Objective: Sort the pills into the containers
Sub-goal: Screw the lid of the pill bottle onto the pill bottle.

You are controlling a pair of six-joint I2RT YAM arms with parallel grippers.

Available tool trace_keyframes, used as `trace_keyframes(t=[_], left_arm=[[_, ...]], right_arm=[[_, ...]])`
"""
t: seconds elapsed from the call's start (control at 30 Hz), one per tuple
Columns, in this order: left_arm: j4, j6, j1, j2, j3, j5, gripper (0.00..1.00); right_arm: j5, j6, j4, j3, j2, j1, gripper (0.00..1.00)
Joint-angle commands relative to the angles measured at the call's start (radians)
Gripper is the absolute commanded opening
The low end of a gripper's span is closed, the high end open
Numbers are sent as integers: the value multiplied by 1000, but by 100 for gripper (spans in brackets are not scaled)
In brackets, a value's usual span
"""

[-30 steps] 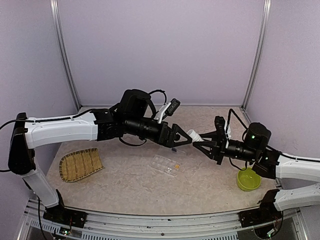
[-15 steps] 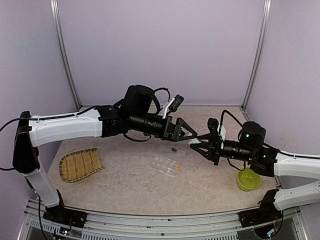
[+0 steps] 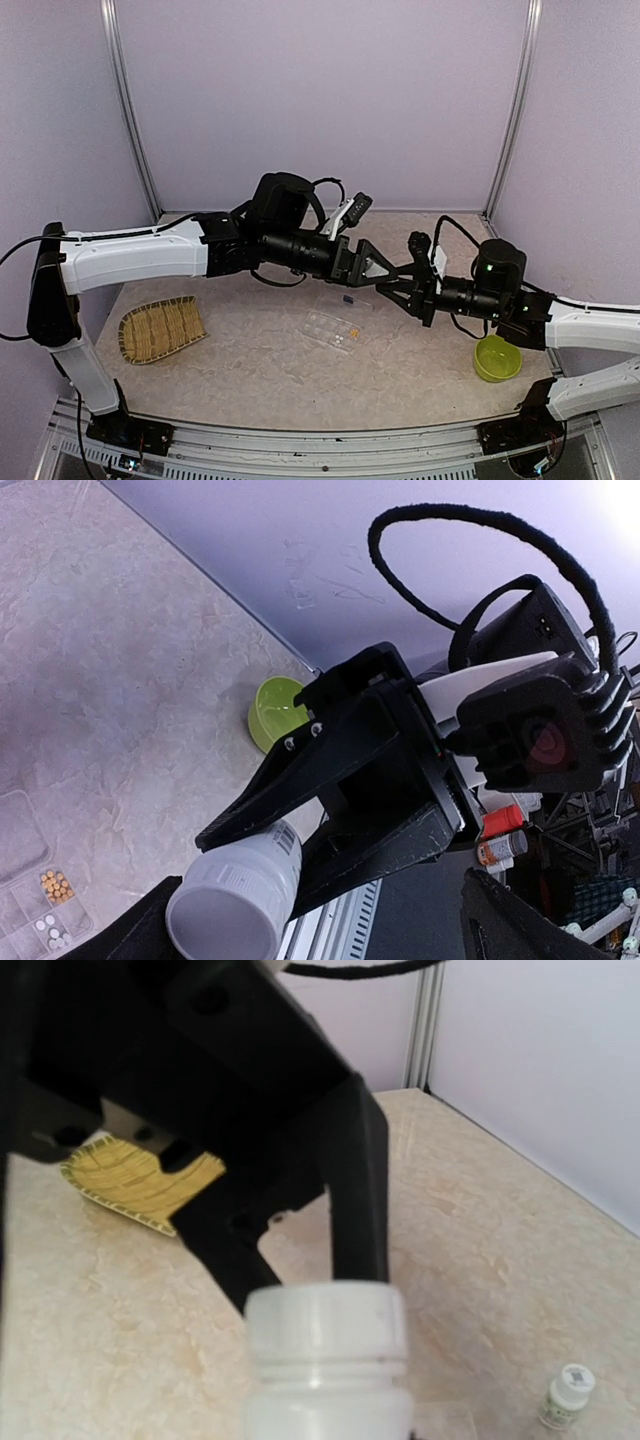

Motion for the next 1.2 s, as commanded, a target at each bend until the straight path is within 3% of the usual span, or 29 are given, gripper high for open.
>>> trace_keyframes(t=[0.0,0.3,0.6,0.87,1.17], left_arm=[[37,20,-22,-7,32,-12,90],[66,40,-45,-34,16,-87,91],[192,4,-28,-120,-99,-176,98],[316,-28,-25,-151,-169,-208,99],[331,-50,-31,-133,-178,-253,99]], right_arm=[[30,-7,-28,33,28,29,23],[44,1,-16,45,63,75,23],[80,45,35,18,15,77,23],[150,103,97,-10,-9,76,23],[163,126,179,-39,-57,76,23]])
